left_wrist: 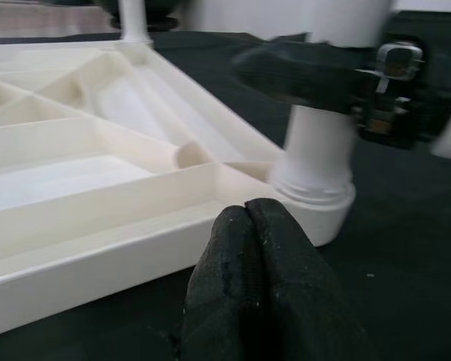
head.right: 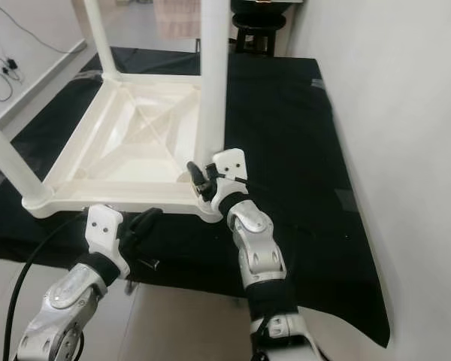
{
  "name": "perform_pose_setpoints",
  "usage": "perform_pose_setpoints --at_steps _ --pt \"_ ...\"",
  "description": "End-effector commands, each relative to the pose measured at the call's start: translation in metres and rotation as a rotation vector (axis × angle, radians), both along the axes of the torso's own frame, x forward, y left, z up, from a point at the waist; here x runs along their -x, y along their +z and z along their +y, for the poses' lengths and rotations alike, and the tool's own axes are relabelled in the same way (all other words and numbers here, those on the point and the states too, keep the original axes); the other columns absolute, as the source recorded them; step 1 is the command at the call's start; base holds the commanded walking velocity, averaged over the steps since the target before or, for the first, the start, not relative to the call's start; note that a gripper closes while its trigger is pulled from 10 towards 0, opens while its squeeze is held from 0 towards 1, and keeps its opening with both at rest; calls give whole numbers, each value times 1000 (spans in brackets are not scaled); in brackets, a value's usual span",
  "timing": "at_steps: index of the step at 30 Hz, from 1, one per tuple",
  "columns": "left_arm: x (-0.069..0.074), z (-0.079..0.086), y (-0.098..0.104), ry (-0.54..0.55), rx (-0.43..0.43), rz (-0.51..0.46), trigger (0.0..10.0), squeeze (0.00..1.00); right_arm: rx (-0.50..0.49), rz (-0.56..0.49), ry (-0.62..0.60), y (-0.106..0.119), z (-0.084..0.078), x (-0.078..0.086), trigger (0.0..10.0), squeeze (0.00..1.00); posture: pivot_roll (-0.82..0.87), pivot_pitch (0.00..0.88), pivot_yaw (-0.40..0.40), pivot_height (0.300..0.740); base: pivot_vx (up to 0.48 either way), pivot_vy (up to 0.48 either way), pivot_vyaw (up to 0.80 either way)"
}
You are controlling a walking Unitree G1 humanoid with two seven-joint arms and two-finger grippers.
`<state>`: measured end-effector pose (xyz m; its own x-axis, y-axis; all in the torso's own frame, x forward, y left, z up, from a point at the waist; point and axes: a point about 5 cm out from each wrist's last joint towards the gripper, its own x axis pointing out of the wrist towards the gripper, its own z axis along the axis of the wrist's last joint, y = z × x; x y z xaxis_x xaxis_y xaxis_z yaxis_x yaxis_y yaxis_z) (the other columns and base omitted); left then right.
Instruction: Building children table
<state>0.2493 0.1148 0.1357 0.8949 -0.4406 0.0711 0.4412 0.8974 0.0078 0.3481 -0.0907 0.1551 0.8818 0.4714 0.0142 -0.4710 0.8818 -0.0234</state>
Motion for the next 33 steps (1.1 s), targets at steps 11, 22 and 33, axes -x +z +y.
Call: perform_pose_setpoints --at_steps 11,22,33 --pt "-1 1 -7 -3 -11 23 10000 0 -117 27 284 15 11 7 10000 941 72 61 -16 740 0 0 0" --pt "0 0 -5 3 -7 17 10000 0 25 24 585 30 -17 -13 10000 0 85 74 -24 740 0 0 0" --pt "1 0 -4 9 3 15 10000 0 -47 28 696 41 -28 -13 0 0 89 85 -34 740 0 0 0"
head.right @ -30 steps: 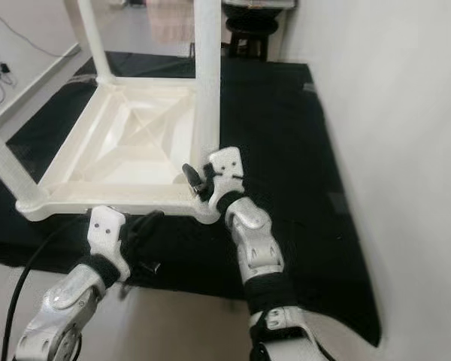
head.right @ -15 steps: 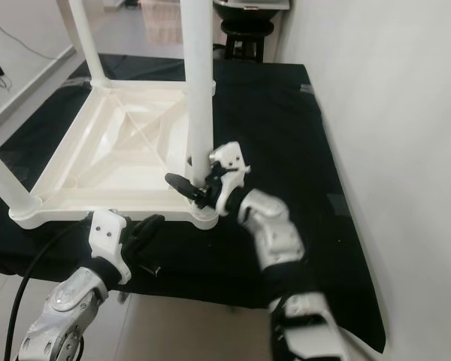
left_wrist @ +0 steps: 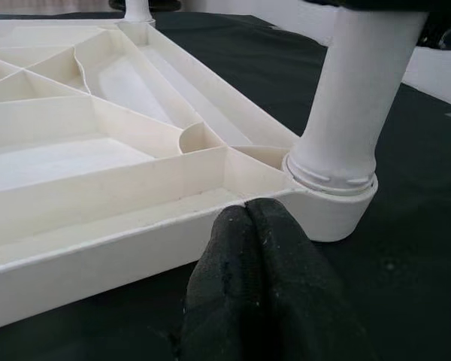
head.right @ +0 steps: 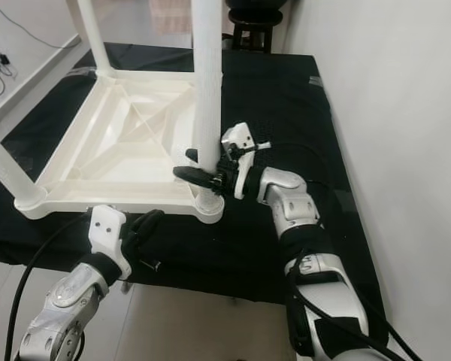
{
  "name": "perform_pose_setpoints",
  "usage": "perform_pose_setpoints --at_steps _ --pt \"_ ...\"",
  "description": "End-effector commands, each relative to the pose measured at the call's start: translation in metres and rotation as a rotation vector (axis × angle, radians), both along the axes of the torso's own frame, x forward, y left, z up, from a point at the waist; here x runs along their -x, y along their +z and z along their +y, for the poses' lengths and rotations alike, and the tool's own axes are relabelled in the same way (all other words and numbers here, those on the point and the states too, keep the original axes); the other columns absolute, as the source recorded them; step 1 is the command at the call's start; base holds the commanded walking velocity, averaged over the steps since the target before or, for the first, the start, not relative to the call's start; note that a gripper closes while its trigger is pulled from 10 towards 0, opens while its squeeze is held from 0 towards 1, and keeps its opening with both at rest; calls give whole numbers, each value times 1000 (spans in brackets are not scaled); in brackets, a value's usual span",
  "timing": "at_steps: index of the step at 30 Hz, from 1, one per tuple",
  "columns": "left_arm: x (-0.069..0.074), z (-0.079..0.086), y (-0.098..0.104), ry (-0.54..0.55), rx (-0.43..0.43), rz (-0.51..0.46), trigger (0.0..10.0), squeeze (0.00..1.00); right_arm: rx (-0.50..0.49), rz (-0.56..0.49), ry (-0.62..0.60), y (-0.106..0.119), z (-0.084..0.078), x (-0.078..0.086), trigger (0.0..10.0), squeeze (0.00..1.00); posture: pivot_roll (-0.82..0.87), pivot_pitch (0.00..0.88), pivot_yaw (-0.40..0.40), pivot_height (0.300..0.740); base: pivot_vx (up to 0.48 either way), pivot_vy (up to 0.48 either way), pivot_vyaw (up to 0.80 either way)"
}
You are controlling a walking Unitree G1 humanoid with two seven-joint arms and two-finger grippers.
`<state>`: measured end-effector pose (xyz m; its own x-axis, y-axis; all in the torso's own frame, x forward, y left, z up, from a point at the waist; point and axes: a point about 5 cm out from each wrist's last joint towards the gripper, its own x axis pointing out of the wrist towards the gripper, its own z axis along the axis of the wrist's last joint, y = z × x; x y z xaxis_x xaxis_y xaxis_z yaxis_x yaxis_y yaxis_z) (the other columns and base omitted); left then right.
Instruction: Building children table
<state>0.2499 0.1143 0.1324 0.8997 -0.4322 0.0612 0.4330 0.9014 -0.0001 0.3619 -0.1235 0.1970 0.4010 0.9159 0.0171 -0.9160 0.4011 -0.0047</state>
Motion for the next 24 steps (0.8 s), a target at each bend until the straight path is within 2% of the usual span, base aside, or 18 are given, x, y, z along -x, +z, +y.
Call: perform_pose_setpoints --at_steps 1,9,10,11,13,14,15,16,17,19,24 --pt "1 0 -1 1 1 3 10000 0 -24 27 27 -2 4 0 0 0 89 86 -34 740 0 0 0" --pt "0 0 -1 0 4 3 10000 0 -11 36 -67 -18 -3 -1 0 0 80 89 -35 740 0 0 0" --pt "1 1 -1 1 5 2 10000 0 53 53 -190 -34 -3 2 0 0 71 95 -37 740 0 0 0" --pt "1 2 0 4 8 2 10000 0 144 78 -446 -57 -2 7 0 0 68 99 -31 740 0 0 0" --pt "1 2 0 4 8 2 10000 0 144 78 -446 -57 -2 7 0 0 68 99 -31 740 0 0 0" --pt "1 3 0 4 8 2 10000 0 172 86 -565 -64 -3 9 0 0 68 99 -31 740 0 0 0" --pt "0 4 0 3 6 2 10000 0 128 97 -639 -64 14 21 0 0 63 103 -22 740 0 0 0" --pt "0 4 0 3 6 2 10000 0 128 97 -639 -64 14 21 0 0 63 103 -22 740 0 0 0" --pt "0 4 0 3 5 3 10000 0 88 106 -689 -62 25 31 0 0 54 98 -14 740 0 0 0" --pt "0 4 -1 2 5 5 10000 0 53 86 -687 -51 35 36 0 0 56 91 -15 740 0 0 0" --pt "0 4 0 6 -2 2 10000 0 91 99 -695 -58 38 26 0 0 76 92 -28 740 0 0 0"
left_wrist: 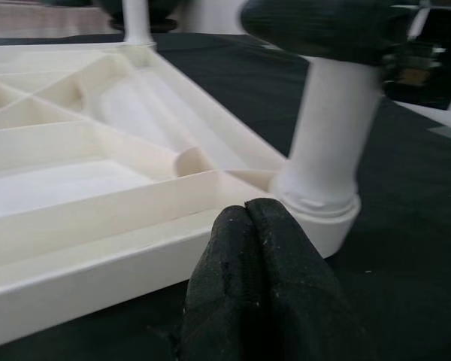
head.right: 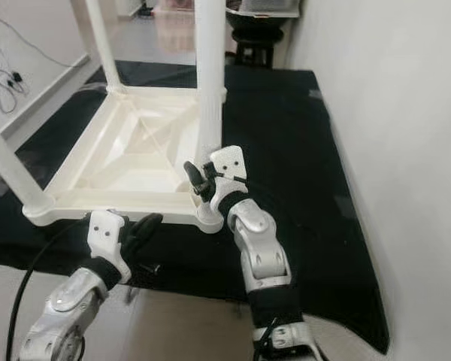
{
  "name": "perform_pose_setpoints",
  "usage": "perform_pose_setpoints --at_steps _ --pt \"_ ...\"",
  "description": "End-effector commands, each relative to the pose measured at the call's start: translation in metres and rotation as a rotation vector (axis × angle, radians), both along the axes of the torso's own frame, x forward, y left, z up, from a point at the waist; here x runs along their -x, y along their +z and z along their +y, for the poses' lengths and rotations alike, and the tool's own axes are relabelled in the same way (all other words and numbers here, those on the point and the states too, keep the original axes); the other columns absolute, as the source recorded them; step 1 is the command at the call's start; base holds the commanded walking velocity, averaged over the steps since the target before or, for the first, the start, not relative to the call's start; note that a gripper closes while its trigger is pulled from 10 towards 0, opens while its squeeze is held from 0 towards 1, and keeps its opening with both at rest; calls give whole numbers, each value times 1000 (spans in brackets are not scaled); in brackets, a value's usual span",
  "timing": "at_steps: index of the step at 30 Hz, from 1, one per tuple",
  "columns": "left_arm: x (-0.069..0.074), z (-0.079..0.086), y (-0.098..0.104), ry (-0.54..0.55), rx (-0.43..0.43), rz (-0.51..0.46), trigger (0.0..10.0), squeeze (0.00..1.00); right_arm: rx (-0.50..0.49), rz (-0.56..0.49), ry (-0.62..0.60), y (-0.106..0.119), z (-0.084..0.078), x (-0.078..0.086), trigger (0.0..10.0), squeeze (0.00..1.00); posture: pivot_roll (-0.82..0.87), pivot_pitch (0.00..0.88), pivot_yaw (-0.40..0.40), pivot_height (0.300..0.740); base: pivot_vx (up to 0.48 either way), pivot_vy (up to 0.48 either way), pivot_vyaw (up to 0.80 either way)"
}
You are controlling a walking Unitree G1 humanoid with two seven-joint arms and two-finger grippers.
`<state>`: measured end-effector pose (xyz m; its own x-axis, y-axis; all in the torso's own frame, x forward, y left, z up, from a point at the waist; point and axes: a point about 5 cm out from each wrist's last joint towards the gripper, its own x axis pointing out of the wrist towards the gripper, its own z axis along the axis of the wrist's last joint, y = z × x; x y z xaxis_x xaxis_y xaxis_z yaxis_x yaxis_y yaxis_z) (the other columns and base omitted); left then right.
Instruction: Building children table
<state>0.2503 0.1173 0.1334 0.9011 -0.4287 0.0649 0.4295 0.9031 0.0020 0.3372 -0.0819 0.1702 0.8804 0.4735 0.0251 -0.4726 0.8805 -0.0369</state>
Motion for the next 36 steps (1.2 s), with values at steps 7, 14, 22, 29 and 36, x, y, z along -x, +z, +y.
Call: perform_pose_setpoints --at_steps 7,14,22,29,36 --pt "0 1 -1 0 -3 9 10000 0 12 153 -74 -29 -5 3 10000 0 81 94 -17 740 0 0 0" --pt "0 -1 -2 -2 -1 9 10000 0 -57 -14 354 19 -7 -5 10000 322 90 91 -28 740 0 0 0" --pt "1 -2 -2 -1 3 9 10000 0 43 -32 594 29 -31 -14 10000 0 95 89 -31 740 0 0 0" --pt "1 -2 -2 -4 1 10 10000 0 9 -16 660 36 -40 -23 0 0 101 88 -30 740 0 0 0" --pt "2 -3 -3 -6 -1 11 10000 0 0 7 660 33 -47 -28 0 0 101 86 -29 740 0 0 0"
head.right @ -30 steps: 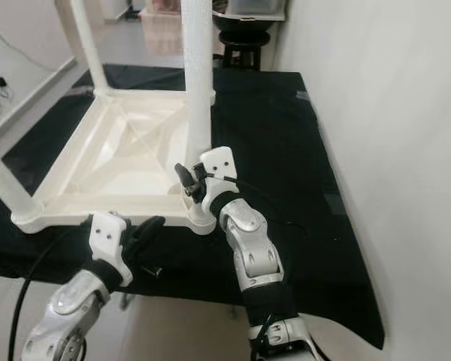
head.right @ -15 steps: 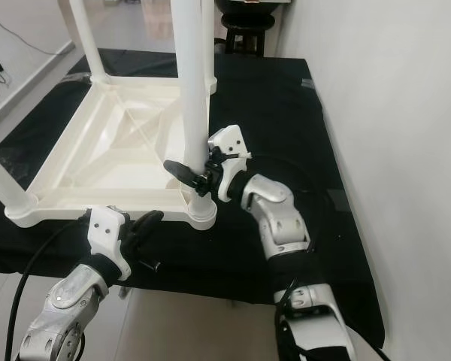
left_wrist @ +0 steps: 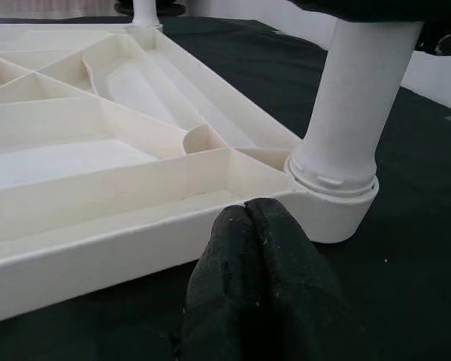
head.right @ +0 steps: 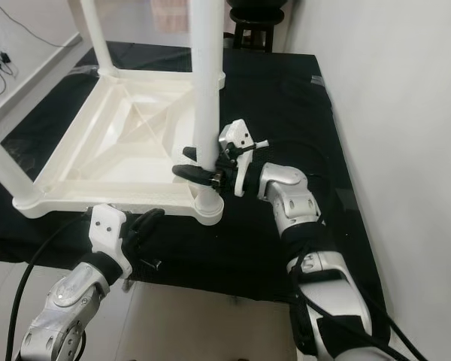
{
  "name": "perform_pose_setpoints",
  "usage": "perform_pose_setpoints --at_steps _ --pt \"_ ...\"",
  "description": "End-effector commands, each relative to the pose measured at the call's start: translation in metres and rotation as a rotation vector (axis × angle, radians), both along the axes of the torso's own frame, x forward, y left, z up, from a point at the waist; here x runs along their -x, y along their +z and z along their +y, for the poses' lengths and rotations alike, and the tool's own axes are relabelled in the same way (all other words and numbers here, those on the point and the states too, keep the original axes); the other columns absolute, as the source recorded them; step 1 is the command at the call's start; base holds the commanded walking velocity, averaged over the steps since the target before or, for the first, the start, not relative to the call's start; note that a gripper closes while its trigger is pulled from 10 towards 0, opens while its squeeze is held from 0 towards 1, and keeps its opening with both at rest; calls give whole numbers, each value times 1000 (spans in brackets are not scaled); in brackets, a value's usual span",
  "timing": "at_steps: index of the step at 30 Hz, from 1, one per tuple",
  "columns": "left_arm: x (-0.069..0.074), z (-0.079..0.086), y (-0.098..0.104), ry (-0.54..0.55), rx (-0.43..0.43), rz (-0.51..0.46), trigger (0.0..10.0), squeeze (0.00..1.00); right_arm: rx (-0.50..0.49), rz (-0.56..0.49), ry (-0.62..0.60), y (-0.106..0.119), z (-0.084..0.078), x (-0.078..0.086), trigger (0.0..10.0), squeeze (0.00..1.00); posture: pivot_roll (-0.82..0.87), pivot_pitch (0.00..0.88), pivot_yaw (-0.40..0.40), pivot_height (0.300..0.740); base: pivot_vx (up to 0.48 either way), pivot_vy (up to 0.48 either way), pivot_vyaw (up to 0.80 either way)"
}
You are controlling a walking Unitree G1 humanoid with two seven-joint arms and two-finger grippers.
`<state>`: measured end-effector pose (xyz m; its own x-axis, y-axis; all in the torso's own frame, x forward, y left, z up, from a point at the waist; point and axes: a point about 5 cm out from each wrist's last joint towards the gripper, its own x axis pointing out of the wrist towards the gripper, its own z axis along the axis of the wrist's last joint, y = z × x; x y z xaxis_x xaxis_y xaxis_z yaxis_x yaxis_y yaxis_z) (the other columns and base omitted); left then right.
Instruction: Building children table
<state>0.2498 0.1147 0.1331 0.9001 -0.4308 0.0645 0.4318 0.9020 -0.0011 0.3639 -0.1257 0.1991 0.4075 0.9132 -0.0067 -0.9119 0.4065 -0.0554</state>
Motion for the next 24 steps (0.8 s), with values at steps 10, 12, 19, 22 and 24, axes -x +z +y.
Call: perform_pose_setpoints --at_steps 10,12,19,22,24 --pt "5 0 -3 -5 -3 12 10000 0 9 58 -219 -35 -6 8 0 0 100 90 -41 740 0 0 0" --pt "5 1 -2 -3 -3 11 10000 0 47 90 -541 -54 -3 13 0 0 98 101 -39 740 0 0 0" --pt "4 1 -2 -8 -9 13 10000 0 121 33 -671 -62 26 40 0 0 92 95 -36 740 0 0 0" --pt "4 1 -2 9 -4 9 10000 0 112 78 -675 -66 27 35 0 0 97 93 -45 740 0 0 0" --pt "3 2 -2 24 1 5 10000 0 113 66 -706 -63 27 29 10000 0 98 97 -47 740 0 0 0"
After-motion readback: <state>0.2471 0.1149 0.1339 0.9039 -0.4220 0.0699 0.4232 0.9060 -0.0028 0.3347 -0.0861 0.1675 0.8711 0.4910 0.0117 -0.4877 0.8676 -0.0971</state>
